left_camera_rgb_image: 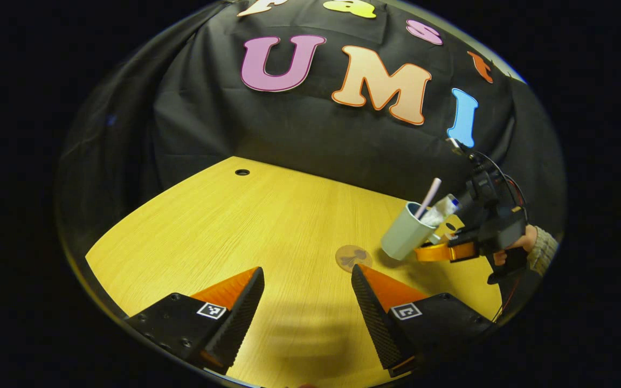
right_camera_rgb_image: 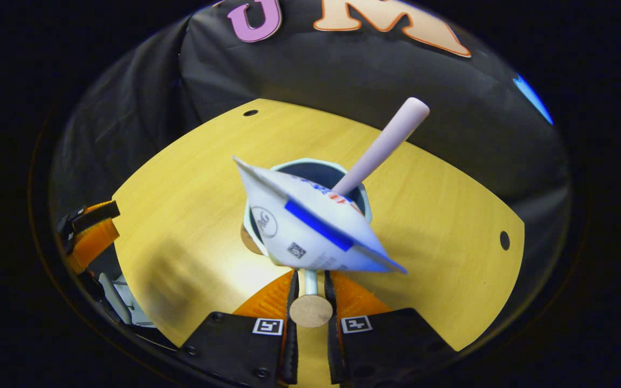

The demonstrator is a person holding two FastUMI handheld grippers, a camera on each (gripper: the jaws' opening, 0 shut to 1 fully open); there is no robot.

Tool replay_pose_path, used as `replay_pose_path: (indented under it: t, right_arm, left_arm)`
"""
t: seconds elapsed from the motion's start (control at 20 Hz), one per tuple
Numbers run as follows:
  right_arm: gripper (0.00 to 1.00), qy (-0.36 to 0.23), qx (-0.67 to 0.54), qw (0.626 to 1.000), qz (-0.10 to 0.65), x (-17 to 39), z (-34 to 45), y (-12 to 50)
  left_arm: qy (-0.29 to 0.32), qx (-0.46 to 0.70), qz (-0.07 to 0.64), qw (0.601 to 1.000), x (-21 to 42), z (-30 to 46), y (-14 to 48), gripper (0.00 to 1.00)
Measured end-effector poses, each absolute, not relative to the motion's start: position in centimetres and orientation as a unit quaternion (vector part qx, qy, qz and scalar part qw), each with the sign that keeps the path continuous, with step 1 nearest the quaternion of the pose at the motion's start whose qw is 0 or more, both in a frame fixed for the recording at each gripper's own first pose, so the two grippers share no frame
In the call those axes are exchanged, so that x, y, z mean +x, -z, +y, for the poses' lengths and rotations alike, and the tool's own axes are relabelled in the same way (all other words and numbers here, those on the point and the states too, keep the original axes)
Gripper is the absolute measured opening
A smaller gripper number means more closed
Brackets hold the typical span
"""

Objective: Put the toothbrush and toothpaste on the desktop into the cup, then pick up the cup and place it on the coaster on the desktop.

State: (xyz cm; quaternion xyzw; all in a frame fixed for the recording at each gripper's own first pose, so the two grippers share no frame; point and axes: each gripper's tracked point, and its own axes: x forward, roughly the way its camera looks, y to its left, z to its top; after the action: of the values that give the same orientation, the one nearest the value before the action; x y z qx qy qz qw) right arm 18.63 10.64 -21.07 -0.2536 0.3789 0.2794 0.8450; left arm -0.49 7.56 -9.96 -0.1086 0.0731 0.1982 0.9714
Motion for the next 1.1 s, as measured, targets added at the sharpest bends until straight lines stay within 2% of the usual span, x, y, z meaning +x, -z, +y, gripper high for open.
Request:
replay_pose_path:
  t: [0.05, 0.1, 0.55, 0.6, 0.65, 0.8, 1.05, 1.1]
  right_arm:
    - [0.22, -0.284, -0.254, 0.842, 0.382, 18.4, 11.7, 21.5]
    - [0.25, -0.288, -0.256, 0.839, 0.385, 18.3, 12.5, 22.1]
    - [0.24, -0.290, -0.276, 0.831, 0.387, 18.4, 15.2, 23.5]
    - [0.17, -0.290, -0.277, 0.830, 0.388, 18.4, 15.1, 23.5]
    - [0.21, -0.291, -0.278, 0.830, 0.387, 18.4, 15.2, 23.5]
    - [0.21, -0.295, -0.284, 0.827, 0.387, 18.4, 15.3, 23.7]
    - [0.11, -0.302, -0.284, 0.825, 0.384, 18.4, 15.0, 24.0]
    - [0.06, -0.301, -0.282, 0.825, 0.386, 18.4, 14.9, 24.0]
  left_arm:
    - [-0.201, -0.106, 0.077, 0.971, -1.2, 7.9, 10.4, 0.94]
    - [-0.206, -0.106, 0.083, 0.969, -1.8, 8.3, 10.9, 0.94]
    - [-0.219, -0.143, 0.089, 0.961, -2.9, 9.9, 12.2, 0.94]
    - [-0.219, -0.143, 0.090, 0.961, -3.1, 10.2, 12.4, 0.94]
    - [-0.219, -0.142, 0.092, 0.961, -3.0, 10.3, 12.4, 0.94]
    - [-0.216, -0.142, 0.091, 0.962, -2.5, 10.3, 12.3, 0.94]
    - [-0.206, -0.140, 0.097, 0.964, -2.1, 10.0, 12.4, 0.94]
    - [-0.205, -0.138, 0.097, 0.964, -2.1, 10.0, 12.3, 0.94]
